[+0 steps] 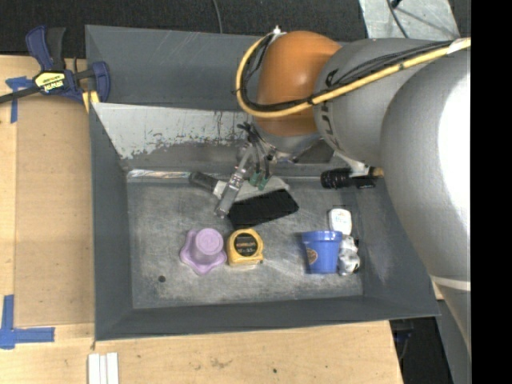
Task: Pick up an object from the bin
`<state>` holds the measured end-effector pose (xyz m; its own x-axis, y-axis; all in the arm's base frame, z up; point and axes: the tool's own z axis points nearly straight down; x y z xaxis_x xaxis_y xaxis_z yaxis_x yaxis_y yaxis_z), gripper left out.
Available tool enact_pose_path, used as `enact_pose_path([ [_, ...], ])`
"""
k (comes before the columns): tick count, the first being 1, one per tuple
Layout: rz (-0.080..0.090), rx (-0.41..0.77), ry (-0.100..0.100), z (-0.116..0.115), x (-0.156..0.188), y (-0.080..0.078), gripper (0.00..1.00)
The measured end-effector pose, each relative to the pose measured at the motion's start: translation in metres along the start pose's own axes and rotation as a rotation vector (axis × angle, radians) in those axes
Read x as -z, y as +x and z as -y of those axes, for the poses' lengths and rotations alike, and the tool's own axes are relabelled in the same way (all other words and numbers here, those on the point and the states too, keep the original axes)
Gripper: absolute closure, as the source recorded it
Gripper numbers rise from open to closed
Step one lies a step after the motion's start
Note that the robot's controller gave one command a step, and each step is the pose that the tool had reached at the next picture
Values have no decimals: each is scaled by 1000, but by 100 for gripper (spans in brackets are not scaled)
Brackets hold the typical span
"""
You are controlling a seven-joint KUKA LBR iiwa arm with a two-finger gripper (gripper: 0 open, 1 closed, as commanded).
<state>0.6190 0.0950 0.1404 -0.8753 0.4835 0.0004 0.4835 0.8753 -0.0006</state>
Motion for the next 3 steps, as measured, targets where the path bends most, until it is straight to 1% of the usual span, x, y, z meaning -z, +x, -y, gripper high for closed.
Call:
enact_pose_path([
  [1, 2, 1, -1, 0, 1, -1, 0],
  [2, 9, -26, -7, 5, -40, -7, 0],
  [3, 17, -271, -12, 6, -65, -7, 100],
])
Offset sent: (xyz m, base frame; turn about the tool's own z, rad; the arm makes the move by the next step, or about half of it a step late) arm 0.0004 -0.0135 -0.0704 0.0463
